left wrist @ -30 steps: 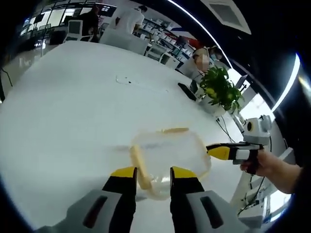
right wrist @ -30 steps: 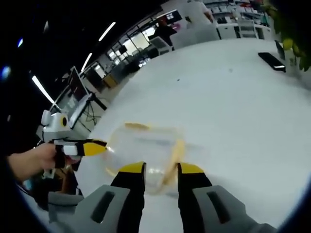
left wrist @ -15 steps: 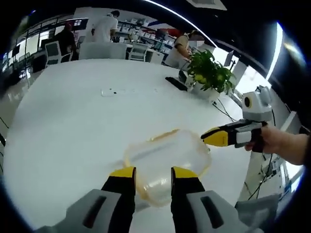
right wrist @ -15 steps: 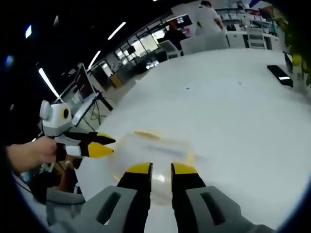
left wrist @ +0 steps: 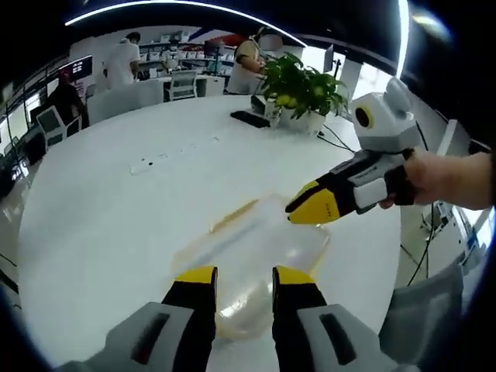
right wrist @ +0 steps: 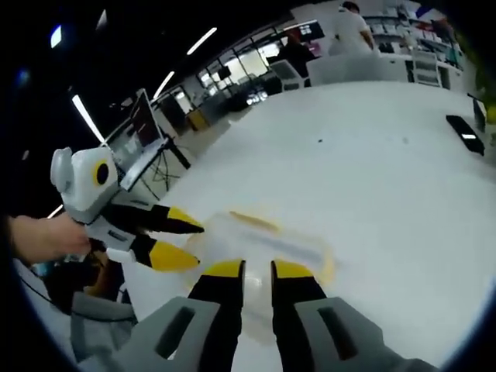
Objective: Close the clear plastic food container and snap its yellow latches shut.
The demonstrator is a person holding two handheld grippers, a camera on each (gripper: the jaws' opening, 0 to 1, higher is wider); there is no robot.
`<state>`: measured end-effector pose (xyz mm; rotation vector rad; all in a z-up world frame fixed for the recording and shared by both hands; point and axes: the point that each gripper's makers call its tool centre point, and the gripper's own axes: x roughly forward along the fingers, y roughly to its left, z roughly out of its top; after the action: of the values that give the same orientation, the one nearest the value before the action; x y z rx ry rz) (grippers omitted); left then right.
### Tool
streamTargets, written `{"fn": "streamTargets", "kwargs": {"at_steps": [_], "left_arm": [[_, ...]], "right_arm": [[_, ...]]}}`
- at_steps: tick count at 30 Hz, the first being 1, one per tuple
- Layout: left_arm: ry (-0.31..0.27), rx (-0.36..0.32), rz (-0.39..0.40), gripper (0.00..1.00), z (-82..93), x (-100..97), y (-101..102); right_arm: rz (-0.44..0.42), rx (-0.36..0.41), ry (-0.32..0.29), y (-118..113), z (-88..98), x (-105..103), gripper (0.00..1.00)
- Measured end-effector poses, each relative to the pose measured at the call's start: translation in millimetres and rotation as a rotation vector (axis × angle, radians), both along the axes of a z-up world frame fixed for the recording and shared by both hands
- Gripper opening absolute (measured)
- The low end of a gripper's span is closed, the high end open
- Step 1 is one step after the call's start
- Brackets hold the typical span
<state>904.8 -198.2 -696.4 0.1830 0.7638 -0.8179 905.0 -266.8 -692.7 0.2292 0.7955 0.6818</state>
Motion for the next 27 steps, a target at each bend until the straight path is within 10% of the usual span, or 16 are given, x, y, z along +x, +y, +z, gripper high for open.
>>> {"fn": "streamTargets", "kwargs": {"at_steps": [27], "left_arm": [[-0.048, 0.069, -0.166, 0.20, -2.4, -5.5, -25]], "right_arm": [[0.147, -0.110, -0.062, 18, -6.2, 9, 0.10]]}}
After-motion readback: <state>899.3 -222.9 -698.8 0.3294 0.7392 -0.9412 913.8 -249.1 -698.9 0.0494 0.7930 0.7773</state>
